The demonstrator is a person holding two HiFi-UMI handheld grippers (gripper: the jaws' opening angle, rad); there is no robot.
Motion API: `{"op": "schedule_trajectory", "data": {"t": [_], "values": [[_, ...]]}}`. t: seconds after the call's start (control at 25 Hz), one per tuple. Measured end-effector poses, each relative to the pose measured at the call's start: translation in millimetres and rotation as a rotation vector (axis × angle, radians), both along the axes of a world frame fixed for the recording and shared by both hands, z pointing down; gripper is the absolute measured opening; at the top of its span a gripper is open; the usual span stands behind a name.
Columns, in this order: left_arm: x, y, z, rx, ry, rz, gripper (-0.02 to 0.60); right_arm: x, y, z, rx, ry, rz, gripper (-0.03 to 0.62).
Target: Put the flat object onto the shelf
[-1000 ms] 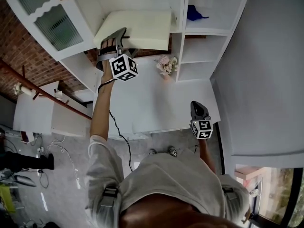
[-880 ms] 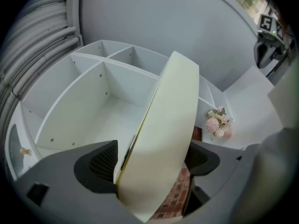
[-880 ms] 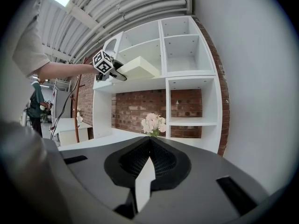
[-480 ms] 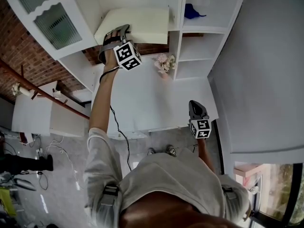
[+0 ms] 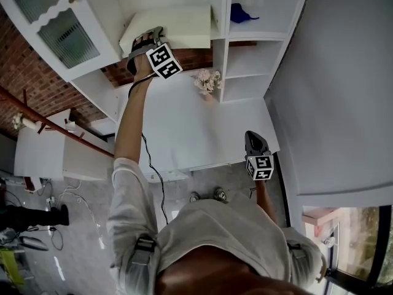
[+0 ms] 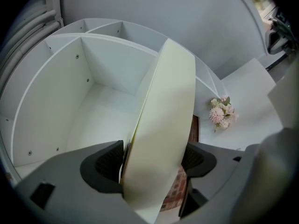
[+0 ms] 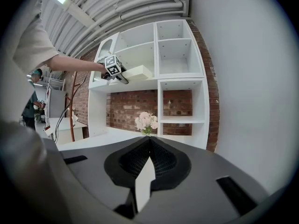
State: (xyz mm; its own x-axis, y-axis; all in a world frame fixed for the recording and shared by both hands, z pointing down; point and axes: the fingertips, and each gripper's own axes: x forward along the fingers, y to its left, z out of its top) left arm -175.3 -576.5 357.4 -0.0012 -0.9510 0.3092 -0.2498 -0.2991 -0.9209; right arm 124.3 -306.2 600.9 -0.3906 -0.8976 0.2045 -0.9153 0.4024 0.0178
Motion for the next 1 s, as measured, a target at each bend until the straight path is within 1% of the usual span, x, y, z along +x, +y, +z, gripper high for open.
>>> {"op": "schedule_trajectory", "data": {"t": [0.2,0.28,0.36,0.44,0.52,0.64,0.72,0.84,0.92,0.96,1.0], "values": [[3,-5,-1,0.003,0.000,-0.008,0.374,0,1,-2,0.006,0.000,-0.004,0.029],[5,-4,0,-0.009,0.009,0.003,0.378,1,2,-2,0.008,-0.001,-0.006,0.029],[7,-2,7,-0.035,0.007,0.027,0.464,3,3,-3,0.009,-0.003,-0.006,0.029],[8,1,13,-0.047,-0.009,0.047,0.500,5,4,-4,0.010,-0.002,-0.004,0.029],[7,6,12,-0.037,0.006,0.055,0.512,6,4,-4,0.011,-0.001,-0.002,0.029],[0,18,5,0.004,0.060,0.052,0.512,7,4,-3,0.011,-0.001,-0.001,0.029],[-3,30,-3,0.036,0.120,0.060,0.512,7,5,-3,0.009,0.001,-0.004,0.029],[-4,49,-19,0.090,0.256,0.081,0.511,3,4,-2,0.003,0.006,-0.015,0.029],[0,60,-29,0.127,0.370,0.108,0.509,-2,4,-1,0.002,0.006,-0.025,0.029],[3,65,-33,0.141,0.441,0.125,0.508,-4,3,-2,0.002,0.006,-0.031,0.029],[7,69,-38,0.150,0.528,0.144,0.508,-7,3,-2,0.003,0.007,-0.036,0.029]]}}
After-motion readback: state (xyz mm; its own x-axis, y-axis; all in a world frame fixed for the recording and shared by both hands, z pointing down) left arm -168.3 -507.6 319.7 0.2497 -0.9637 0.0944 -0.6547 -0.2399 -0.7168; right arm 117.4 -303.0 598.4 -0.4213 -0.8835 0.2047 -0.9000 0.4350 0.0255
